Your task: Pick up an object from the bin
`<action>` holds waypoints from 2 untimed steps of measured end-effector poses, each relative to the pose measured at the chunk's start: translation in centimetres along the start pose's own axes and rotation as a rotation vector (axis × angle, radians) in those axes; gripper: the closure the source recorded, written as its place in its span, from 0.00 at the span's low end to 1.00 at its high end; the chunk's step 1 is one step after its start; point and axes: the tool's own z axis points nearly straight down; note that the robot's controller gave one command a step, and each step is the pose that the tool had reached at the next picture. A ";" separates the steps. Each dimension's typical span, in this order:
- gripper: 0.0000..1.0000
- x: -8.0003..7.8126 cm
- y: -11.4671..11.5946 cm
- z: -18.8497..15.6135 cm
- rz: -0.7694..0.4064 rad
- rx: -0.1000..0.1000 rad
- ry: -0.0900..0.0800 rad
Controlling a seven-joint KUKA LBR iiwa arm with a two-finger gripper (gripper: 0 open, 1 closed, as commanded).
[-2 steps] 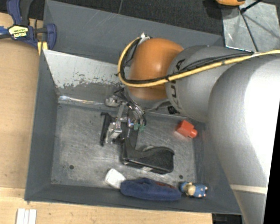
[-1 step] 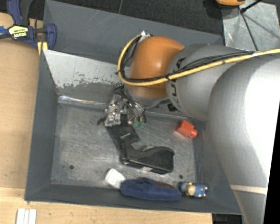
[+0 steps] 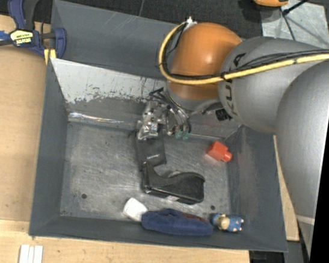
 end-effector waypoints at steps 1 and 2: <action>1.00 1.6 -1.0 2.4 0.447 0.003 0.010; 1.00 1.5 -1.7 5.6 0.465 0.000 0.001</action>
Offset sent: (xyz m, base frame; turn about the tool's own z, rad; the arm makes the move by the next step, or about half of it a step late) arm -0.0159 -0.0097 -0.0240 0.4468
